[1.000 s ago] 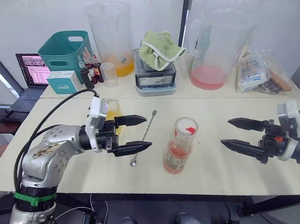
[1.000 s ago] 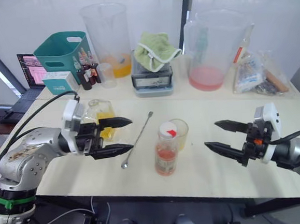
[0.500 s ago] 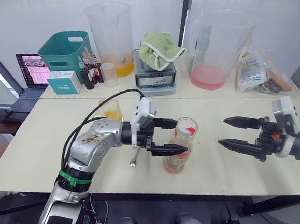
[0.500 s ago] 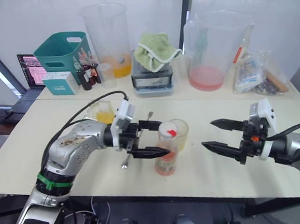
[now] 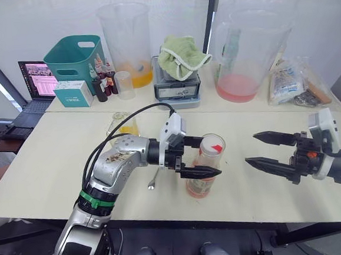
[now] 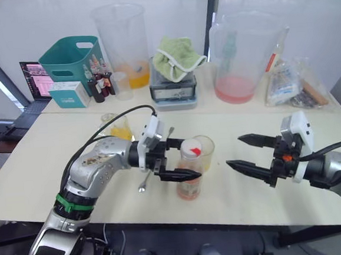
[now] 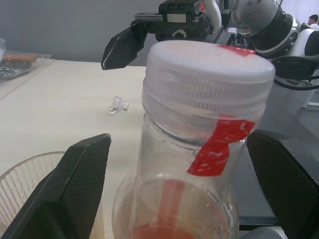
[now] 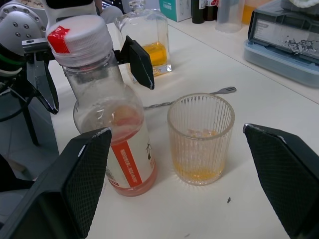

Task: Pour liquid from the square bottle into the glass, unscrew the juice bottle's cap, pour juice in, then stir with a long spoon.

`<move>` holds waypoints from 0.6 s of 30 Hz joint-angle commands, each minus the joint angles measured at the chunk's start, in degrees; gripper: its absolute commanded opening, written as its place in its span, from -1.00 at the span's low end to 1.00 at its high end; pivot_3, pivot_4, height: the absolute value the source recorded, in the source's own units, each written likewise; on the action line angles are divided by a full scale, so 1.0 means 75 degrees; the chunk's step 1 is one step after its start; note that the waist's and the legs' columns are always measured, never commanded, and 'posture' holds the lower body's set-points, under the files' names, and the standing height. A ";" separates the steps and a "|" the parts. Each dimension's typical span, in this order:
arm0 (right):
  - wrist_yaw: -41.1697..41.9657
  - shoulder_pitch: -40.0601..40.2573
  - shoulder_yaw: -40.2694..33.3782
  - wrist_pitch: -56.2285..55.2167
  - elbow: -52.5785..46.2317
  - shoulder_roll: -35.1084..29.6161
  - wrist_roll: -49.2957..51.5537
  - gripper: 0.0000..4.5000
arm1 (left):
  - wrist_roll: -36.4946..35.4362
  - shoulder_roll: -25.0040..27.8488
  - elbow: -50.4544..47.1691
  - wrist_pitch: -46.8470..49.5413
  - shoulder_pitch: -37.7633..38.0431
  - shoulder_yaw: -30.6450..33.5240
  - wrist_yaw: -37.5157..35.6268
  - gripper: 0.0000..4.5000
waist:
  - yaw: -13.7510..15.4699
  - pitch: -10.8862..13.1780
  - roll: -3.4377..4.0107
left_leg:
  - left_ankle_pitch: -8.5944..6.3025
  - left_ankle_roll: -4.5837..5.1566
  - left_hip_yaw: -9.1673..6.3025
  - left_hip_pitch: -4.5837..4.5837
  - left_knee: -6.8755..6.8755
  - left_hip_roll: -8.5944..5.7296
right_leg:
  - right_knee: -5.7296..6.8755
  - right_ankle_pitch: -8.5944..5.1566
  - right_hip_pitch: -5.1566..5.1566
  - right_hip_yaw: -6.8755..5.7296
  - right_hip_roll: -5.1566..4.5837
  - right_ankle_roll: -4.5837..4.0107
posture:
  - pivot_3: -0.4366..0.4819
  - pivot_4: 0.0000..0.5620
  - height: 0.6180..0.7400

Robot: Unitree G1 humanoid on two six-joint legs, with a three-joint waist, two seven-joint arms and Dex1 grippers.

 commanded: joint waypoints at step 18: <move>-0.1334 -0.0575 -0.0018 0.0488 -0.1179 0.0067 0.1303 1.00 | 0.0395 -0.0155 0.0197 -0.1025 -0.0063 0.0052 -0.0360 -0.32 | -0.0011 -0.0001 0.0001 | 0.0000 0.0000 -0.0005 0.0002 0.0000 -0.0001 | -0.0003 0.0000 0.0006 -0.0001 0.0000 0.0000 | -0.05 -0.47 1.00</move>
